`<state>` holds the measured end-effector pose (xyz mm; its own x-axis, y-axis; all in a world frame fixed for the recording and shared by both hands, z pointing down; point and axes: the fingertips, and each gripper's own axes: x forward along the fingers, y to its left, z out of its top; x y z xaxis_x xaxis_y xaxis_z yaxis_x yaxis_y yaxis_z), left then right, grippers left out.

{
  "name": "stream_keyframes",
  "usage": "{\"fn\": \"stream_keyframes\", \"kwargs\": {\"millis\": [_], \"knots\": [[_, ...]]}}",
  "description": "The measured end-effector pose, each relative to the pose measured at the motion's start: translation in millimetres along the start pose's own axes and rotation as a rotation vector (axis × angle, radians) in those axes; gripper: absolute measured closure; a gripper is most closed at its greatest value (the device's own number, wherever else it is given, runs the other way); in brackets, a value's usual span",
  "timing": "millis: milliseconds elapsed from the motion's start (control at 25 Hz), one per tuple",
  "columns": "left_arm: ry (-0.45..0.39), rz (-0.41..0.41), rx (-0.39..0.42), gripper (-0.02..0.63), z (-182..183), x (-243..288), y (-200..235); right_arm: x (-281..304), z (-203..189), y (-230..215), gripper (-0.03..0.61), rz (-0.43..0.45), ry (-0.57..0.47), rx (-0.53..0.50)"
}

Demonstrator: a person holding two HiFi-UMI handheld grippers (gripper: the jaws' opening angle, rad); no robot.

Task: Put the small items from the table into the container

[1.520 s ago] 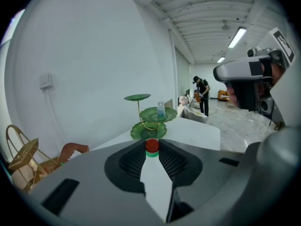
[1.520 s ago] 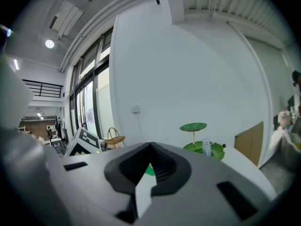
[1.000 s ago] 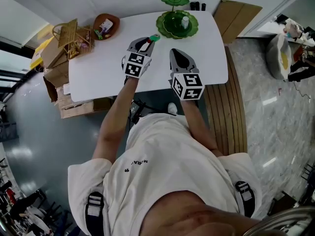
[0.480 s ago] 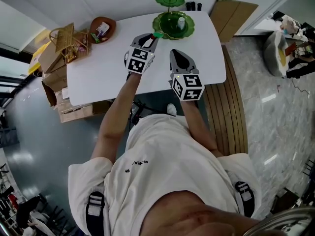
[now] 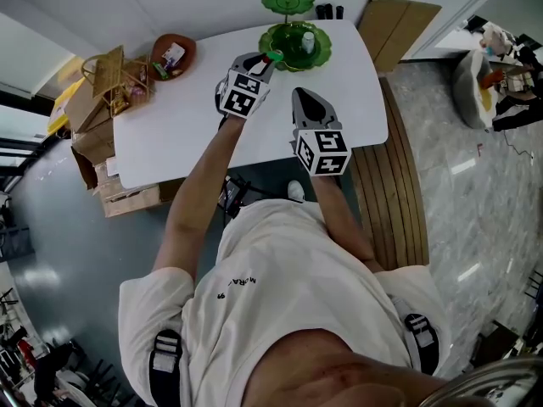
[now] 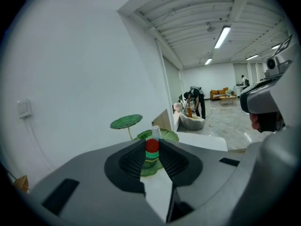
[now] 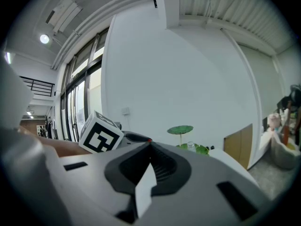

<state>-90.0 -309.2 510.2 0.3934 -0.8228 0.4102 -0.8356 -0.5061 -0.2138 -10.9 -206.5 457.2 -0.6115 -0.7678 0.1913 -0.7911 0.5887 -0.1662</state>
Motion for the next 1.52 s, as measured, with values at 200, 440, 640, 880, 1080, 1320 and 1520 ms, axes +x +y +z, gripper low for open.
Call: {"fn": "stream_keyframes", "kwargs": {"millis": [200,440,640,880,1080,1320,1520], "knots": [[0.041,-0.028,0.016,0.526,2.4,11.2,-3.7,2.1,-0.4,-2.4,0.574,-0.003,0.001,0.003],[0.108,-0.07,0.058,0.526,1.4,30.8,-7.2,3.8,-1.7,-7.8,0.574,-0.006,0.009,0.005],[0.16,-0.098,0.103,0.526,-1.0,44.1,-10.7,2.8,-4.7,-10.9,0.574,-0.008,0.014,0.011],[0.224,-0.146,0.168,0.526,-4.2,63.7,-13.4,1.9,-4.7,-18.8,0.574,-0.018,0.015,0.014],[0.26,-0.165,0.171,0.526,-11.0,80.5,-14.2,0.9,-4.0,-25.8,0.574,-0.022,0.012,0.016],[0.272,-0.176,0.171,0.526,-9.8,99.6,-17.3,3.4,-3.8,-33.4,0.574,-0.028,0.015,0.018],[0.296,-0.186,0.177,0.526,-11.5,115.3,-16.8,5.1,-4.1,-39.4,0.574,-0.032,0.017,0.015]]}}
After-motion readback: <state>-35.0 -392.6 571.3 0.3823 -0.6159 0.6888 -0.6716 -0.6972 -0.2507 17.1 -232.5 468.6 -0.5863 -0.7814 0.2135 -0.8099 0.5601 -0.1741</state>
